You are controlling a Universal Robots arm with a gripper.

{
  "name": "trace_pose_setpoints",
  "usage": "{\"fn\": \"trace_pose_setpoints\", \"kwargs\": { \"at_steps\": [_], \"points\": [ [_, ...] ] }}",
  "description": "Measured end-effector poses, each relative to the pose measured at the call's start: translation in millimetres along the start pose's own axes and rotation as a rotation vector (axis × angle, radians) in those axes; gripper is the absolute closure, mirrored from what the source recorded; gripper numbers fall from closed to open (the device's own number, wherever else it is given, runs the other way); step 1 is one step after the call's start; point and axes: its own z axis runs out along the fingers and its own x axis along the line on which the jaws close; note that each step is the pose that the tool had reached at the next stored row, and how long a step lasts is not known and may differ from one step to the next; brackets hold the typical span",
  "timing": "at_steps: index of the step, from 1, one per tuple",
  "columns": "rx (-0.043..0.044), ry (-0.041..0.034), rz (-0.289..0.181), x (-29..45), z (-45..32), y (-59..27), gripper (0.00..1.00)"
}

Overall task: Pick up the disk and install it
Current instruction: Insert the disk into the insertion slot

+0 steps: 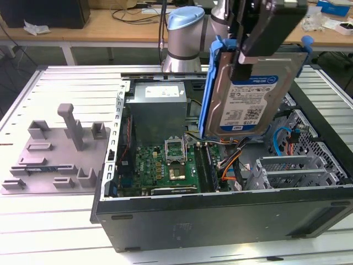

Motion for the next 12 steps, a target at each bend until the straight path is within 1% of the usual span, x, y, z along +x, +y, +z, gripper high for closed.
{"fn": "trace_pose_setpoints", "kwargs": {
  "at_steps": [4, 6, 10, 12],
  "points": [
    [-0.0001, 0.0001, -0.002, 5.2, -0.2, -8.9, 0.63],
    [-0.0001, 0.0, -0.004, 9.1, -0.2, -16.0, 0.63],
    [-0.0002, 0.0, -0.006, 14.3, -0.4, -26.8, 0.63],
    [-0.0002, 0.0, -0.007, 18.4, -0.5, -35.1, 0.63]
  ]
}}
